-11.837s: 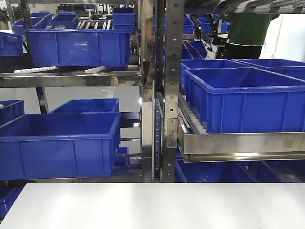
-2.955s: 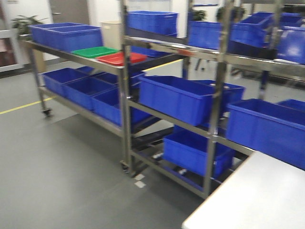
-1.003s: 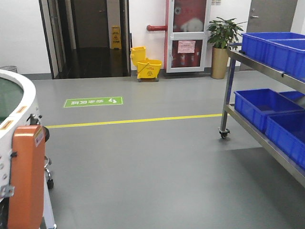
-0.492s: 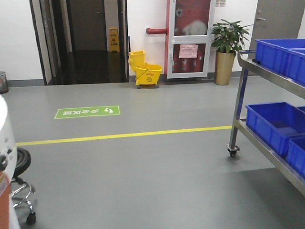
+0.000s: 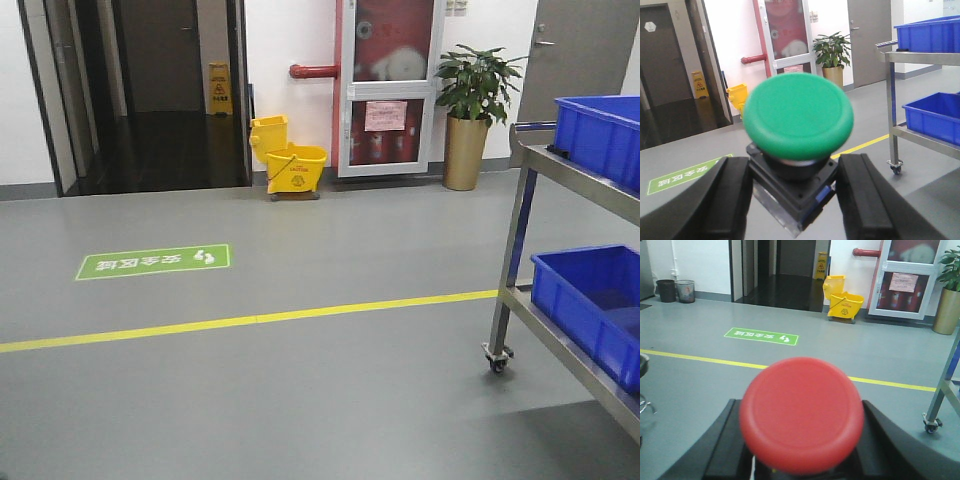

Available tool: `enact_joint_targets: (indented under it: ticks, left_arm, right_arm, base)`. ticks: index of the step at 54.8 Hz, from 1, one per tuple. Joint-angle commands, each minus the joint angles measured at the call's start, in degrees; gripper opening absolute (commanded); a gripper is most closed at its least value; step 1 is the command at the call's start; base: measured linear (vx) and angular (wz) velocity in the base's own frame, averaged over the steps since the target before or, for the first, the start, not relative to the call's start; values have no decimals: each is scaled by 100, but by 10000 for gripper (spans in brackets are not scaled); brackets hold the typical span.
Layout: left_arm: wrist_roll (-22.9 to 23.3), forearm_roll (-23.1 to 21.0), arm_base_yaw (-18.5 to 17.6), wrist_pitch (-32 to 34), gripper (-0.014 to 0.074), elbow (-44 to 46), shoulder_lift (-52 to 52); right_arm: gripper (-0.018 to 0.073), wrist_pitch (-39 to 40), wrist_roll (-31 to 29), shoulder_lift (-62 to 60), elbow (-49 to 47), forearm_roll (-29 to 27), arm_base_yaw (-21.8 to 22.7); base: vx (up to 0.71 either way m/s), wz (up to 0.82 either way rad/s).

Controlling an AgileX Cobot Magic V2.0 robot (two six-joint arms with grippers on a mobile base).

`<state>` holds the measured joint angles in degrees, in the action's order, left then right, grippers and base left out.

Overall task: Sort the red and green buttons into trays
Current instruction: 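Drive the base to the counter with the green and red trays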

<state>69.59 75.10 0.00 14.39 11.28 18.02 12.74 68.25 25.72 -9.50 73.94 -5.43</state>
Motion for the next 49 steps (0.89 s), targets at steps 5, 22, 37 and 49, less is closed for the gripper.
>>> enact_joint_targets:
  ticks: [5,22,37,49]
  left_arm:
    - [56,-155,-19,118,0,176,48]
    - [56,-155,-19,118,0,176,48]
    - [56,-155,-19,118,0,176,48]
    - [56,-155,-19,118,0,176,48]
  right_arm:
    - [-8,138,-12,20,-186,-72,37]
    - [-8,138,-12,20,-186,-72,37]
    - [-8,138,-12,20,-186,-72,37]
    - [-8,138,-12,20,-186,-72,37]
  base:
    - [60,-11]
    - [56,-18]
    - [49,-46]
    - [42,-65]
